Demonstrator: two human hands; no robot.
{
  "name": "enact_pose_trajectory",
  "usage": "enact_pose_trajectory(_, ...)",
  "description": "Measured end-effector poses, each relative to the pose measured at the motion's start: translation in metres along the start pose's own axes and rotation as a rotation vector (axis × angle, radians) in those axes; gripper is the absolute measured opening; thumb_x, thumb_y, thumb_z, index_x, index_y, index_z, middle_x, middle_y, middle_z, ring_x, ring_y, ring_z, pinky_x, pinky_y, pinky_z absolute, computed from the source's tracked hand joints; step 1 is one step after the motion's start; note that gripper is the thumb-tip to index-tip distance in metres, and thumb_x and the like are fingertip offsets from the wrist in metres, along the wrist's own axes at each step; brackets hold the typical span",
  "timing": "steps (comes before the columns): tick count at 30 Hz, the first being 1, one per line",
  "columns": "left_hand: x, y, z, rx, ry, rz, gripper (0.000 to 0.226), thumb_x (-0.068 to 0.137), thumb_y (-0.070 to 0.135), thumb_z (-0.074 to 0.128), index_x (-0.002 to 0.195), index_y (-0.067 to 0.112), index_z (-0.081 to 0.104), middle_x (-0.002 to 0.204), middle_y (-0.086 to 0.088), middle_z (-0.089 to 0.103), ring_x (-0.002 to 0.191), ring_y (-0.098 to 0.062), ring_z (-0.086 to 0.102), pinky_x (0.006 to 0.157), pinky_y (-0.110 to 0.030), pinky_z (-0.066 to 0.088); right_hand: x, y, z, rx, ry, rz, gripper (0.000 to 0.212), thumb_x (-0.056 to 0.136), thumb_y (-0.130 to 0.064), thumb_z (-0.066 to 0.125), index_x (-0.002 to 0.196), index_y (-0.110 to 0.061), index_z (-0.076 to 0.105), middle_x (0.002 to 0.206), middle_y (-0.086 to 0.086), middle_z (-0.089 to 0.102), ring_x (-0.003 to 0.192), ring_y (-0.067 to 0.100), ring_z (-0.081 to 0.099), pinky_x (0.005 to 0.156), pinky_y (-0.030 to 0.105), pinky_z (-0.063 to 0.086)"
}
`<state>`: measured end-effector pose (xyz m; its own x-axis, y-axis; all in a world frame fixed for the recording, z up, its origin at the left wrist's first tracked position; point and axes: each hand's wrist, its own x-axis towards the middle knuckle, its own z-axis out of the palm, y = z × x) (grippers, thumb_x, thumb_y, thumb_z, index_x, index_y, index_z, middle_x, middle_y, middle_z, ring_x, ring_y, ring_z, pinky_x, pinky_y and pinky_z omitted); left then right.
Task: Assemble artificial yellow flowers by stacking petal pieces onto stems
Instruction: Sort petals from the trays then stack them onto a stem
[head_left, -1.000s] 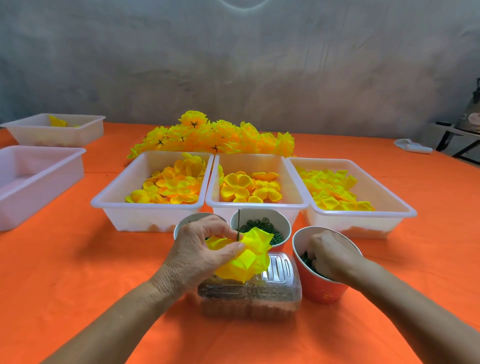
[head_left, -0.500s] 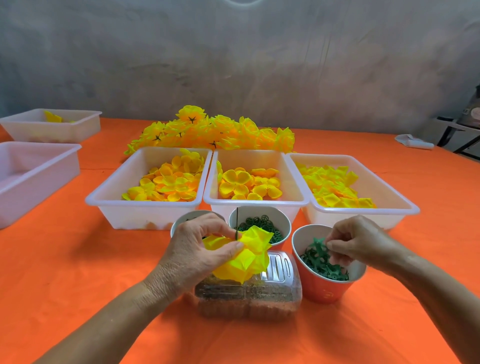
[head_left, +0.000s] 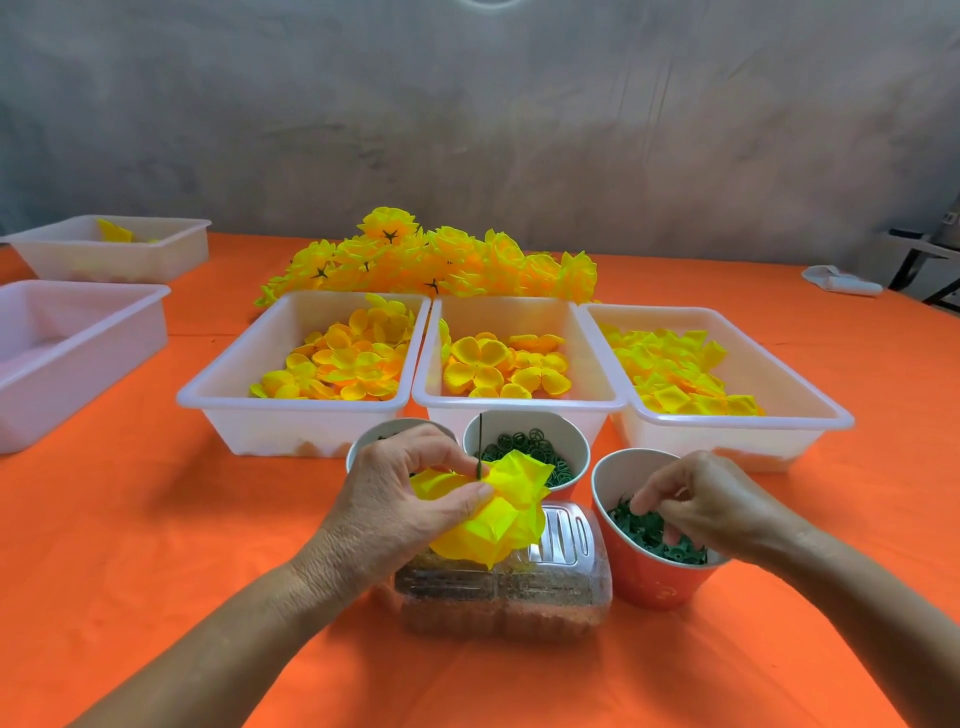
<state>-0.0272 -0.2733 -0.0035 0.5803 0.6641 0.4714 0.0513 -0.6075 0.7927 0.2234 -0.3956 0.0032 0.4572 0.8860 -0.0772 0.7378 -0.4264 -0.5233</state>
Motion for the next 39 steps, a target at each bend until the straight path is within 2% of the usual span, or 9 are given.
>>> enact_pose_trajectory(3, 0.0, 0.0, 0.0, -0.011, 0.002, -0.004, 0.008, 0.065, 0.03, 0.075, 0.071, 0.029, 0.071, 0.081, 0.002, 0.067, 0.081, -0.012, 0.063, 0.075, -0.027, 0.051, -0.004, -0.004, 0.004, -0.048, 0.015, -0.06, 0.026, 0.071, -0.002, 0.06, 0.07, -0.021, 0.077, 0.057, -0.021, 0.064, 0.055, -0.011, 0.058, 0.049, 0.006, 0.039)
enact_pose_trajectory(8, 0.0, 0.001, 0.0, -0.01, 0.001, 0.0, 0.008, 0.065, 0.028, 0.075, 0.07, 0.031, 0.069, 0.08, 0.001, 0.067, 0.079, -0.011, 0.063, 0.075, -0.03, 0.051, -0.003, -0.002, 0.007, 0.001, 0.152, -0.089, 0.014, 0.066, -0.006, 0.078, 0.066, -0.02, 0.075, 0.062, -0.007, 0.07, 0.064, 0.008, 0.065, 0.063, 0.022, 0.049)
enact_pose_trajectory(12, 0.0, -0.002, 0.001, -0.006, 0.006, 0.012, 0.007, 0.066, 0.03, 0.075, 0.07, 0.031, 0.07, 0.08, 0.003, 0.067, 0.08, -0.012, 0.063, 0.074, -0.024, 0.05, -0.004, 0.001, 0.008, 0.058, 0.214, -0.1, 0.024, 0.072, 0.0, 0.074, 0.092, -0.013, 0.076, 0.065, -0.007, 0.068, 0.064, 0.008, 0.062, 0.064, 0.012, 0.045)
enact_pose_trajectory(16, 0.0, -0.004, 0.001, -0.033, 0.01, 0.009, 0.012, 0.063, 0.042, 0.075, 0.069, 0.032, 0.072, 0.081, 0.003, 0.067, 0.079, -0.011, 0.063, 0.073, -0.021, 0.049, -0.005, 0.004, 0.01, 0.031, 0.239, -0.108, 0.018, 0.081, -0.003, 0.067, 0.094, -0.014, 0.075, 0.061, -0.013, 0.058, 0.059, 0.0, 0.052, 0.059, 0.011, 0.037)
enact_pose_trajectory(21, 0.0, -0.003, 0.001, -0.036, 0.0, 0.0, 0.011, 0.063, 0.036, 0.076, 0.073, 0.034, 0.072, 0.082, 0.003, 0.067, 0.081, -0.011, 0.064, 0.075, -0.026, 0.051, -0.01, 0.005, 0.007, 0.364, 0.227, -0.102, 0.015, 0.082, 0.001, 0.065, 0.088, -0.013, 0.066, 0.06, 0.0, 0.068, 0.047, 0.003, 0.058, 0.048, 0.011, 0.041)
enact_pose_trajectory(32, 0.001, -0.003, 0.001, -0.05, 0.001, 0.006, 0.013, 0.062, 0.044, 0.074, 0.07, 0.034, 0.072, 0.081, 0.003, 0.067, 0.079, -0.011, 0.064, 0.072, -0.025, 0.051, -0.022, 0.002, 0.008, 0.643, 0.357, -0.235, 0.029, 0.072, 0.019, 0.067, 0.077, -0.01, 0.068, 0.064, 0.008, 0.07, 0.054, 0.013, 0.063, 0.051, 0.017, 0.05)
enact_pose_trajectory(35, 0.001, -0.001, 0.001, -0.059, 0.004, -0.017, 0.009, 0.064, 0.03, 0.077, 0.071, 0.03, 0.072, 0.081, 0.0, 0.067, 0.08, -0.012, 0.063, 0.074, -0.033, 0.052, -0.033, -0.025, 0.002, 0.844, 0.357, -0.34, 0.022, 0.067, 0.006, 0.073, 0.074, -0.015, 0.072, 0.071, 0.006, 0.073, 0.06, 0.01, 0.065, 0.053, 0.016, 0.049)
enact_pose_trajectory(37, 0.0, 0.0, 0.001, -0.062, 0.007, -0.024, 0.009, 0.064, 0.027, 0.076, 0.071, 0.031, 0.071, 0.081, 0.0, 0.066, 0.08, -0.012, 0.063, 0.074, -0.034, 0.052, -0.04, -0.051, 0.003, 0.976, 0.271, -0.414, 0.017, 0.061, -0.01, 0.074, 0.078, -0.014, 0.074, 0.071, 0.007, 0.073, 0.061, 0.011, 0.066, 0.052, 0.016, 0.049)
enact_pose_trajectory(39, 0.0, 0.0, 0.0, -0.059, 0.009, -0.02, 0.011, 0.064, 0.027, 0.076, 0.07, 0.034, 0.07, 0.081, 0.001, 0.066, 0.08, -0.011, 0.063, 0.075, -0.033, 0.051, -0.043, -0.074, 0.011, 1.091, 0.16, -0.452, 0.018, 0.06, -0.008, 0.071, 0.079, -0.008, 0.072, 0.07, 0.008, 0.072, 0.059, 0.011, 0.066, 0.051, 0.016, 0.049)
